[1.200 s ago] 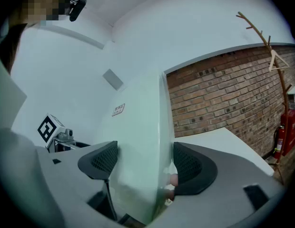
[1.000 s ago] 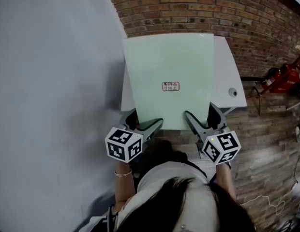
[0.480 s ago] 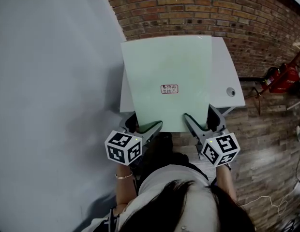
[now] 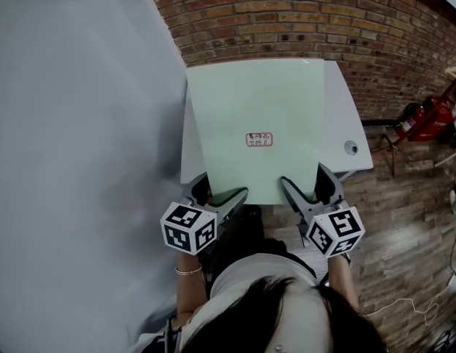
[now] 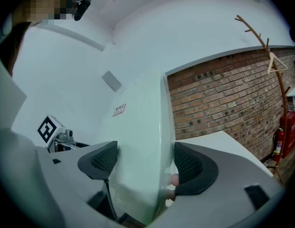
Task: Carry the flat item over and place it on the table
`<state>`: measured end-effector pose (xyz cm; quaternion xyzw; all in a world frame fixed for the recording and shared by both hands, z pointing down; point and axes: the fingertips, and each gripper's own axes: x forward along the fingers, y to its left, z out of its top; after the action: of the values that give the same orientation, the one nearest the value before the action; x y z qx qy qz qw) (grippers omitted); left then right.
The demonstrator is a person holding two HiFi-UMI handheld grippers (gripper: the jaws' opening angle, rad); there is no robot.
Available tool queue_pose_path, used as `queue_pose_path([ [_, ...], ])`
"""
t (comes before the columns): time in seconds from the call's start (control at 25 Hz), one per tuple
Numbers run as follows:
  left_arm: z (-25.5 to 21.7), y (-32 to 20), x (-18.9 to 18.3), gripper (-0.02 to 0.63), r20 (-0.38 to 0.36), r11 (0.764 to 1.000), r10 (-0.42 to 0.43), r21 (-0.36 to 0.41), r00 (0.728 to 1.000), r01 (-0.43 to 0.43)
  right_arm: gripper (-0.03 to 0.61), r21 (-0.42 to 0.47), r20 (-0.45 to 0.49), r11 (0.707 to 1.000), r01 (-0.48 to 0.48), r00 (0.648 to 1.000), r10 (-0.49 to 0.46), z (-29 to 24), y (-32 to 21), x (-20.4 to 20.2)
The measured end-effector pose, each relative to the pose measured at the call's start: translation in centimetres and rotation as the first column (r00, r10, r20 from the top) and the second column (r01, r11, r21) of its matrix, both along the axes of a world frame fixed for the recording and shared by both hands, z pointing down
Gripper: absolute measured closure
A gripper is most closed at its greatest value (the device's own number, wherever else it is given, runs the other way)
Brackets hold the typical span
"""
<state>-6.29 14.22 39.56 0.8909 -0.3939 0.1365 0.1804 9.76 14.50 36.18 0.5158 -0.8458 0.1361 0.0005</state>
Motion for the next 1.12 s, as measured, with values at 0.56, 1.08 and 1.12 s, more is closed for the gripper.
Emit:
queue_pose_path([
  [0.56,0.8,-5.8,-1.1,0.192,-0.009,1.000,0.014,-0.026,1.000,-0.014,0.199,-0.026,-0.003,1.000,-0.016,1.000,0.016,0.7,-5.6,-1.1],
  [1.08,2.1,-11.8,-2.2,0.192,-0.010,0.998,0.033,-0.058,0.999,-0.034,0.199,-0.063,0.003,0.997,-0.038,0.999,0.039,2.1,-11.5,-2.2],
  [1.12,2.3,-12.2,-2.2,0.192,-0.010,0.998,0.036,-0.061,0.999,-0.036,0.199,-0.065,0.003,0.997,-0.041,0.999,0.041,2.3,-11.9,-2.2],
])
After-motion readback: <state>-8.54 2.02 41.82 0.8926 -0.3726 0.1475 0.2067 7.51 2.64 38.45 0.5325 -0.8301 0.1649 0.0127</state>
